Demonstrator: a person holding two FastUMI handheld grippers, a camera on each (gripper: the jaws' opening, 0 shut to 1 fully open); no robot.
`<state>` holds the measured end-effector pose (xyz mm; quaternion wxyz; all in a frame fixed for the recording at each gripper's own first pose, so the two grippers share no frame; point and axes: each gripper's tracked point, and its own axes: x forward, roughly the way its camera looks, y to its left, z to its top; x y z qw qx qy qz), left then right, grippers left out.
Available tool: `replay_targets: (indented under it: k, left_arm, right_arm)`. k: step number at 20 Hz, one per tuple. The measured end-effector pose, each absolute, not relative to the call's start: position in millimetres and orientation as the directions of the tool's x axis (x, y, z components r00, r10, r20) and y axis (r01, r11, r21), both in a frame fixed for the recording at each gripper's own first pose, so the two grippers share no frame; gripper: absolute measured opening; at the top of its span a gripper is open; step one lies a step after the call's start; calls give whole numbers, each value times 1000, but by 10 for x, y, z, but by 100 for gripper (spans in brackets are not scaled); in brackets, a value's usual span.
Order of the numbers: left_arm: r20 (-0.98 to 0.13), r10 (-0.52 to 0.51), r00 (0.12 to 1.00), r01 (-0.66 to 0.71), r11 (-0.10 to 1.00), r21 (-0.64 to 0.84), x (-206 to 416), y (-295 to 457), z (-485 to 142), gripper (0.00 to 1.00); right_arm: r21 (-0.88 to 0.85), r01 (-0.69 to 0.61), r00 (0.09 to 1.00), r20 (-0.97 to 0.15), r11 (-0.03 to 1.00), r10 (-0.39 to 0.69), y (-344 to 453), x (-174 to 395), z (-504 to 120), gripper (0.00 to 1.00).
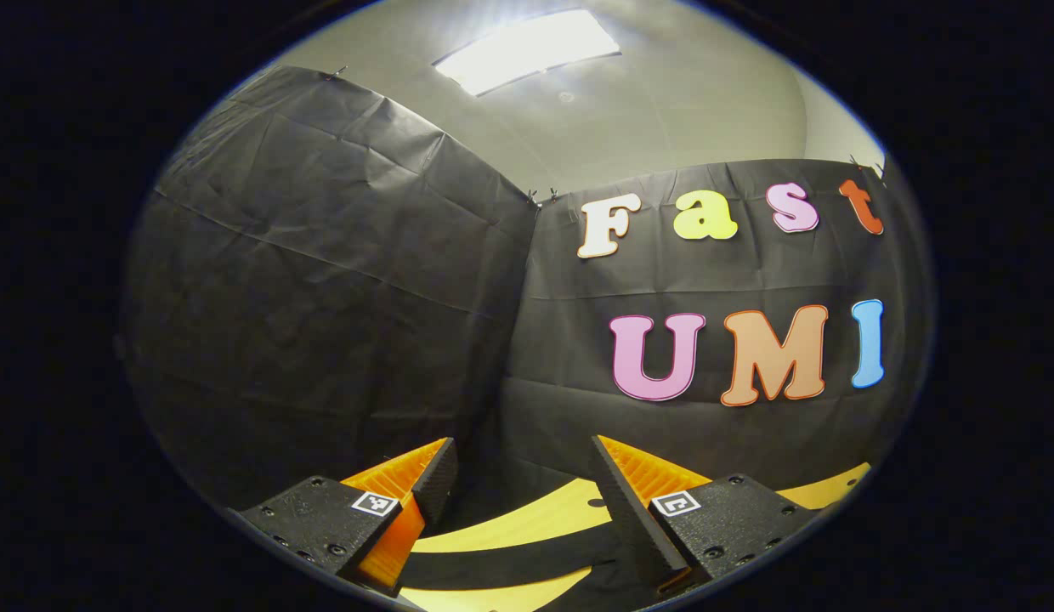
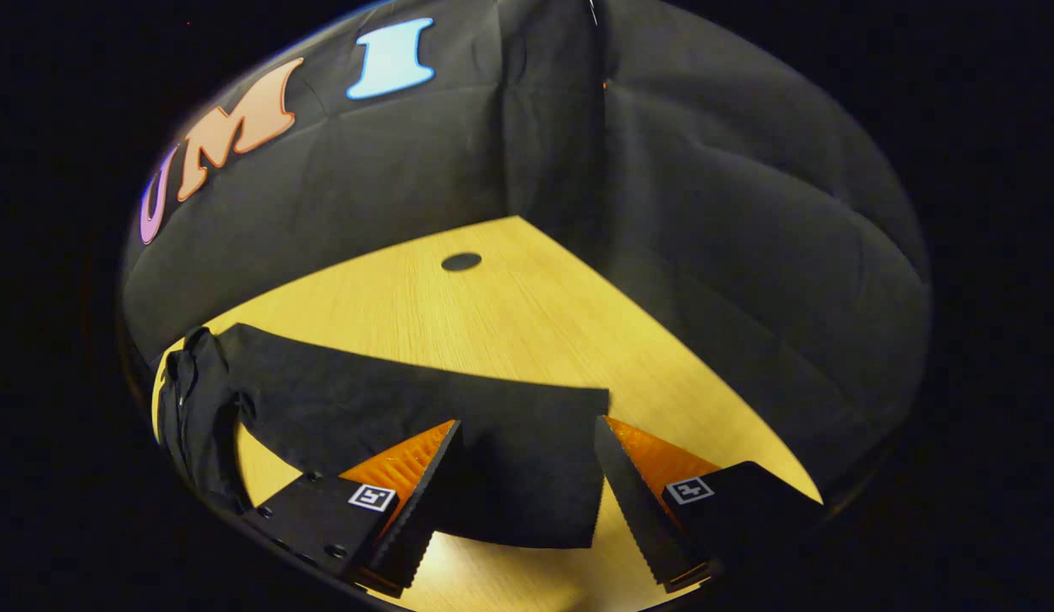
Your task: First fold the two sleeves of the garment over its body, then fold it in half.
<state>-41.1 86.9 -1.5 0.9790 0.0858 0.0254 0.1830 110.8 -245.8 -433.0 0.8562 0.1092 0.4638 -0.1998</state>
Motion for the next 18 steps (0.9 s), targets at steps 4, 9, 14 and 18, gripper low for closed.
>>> replay_targets:
  k: [4, 9, 14, 18]
  left_arm:
    - [-4, 359, 933, -352, 917, 186, -420, 857, 13, 90]
    - [-43, 347, 937, -336, 927, 167, -390, 758, -124, 91]
    - [-54, 332, 942, -318, 931, 178, -356, 587, -136, 92]
    - [-45, 294, 955, -281, 942, 181, -290, 378, -119, 91]
  right_arm:
    - [-34, 406, 533, -803, 913, -267, -2481, 1124, -4280, 96]
    - [8, 380, 559, -799, 925, -223, -2445, 1208, -4255, 61]
    - [-1, 336, 575, -792, 942, -206, -2340, 1249, -4279, 14]
    - [22, 351, 570, -798, 936, -195, -2318, 1263, -4231, 4]
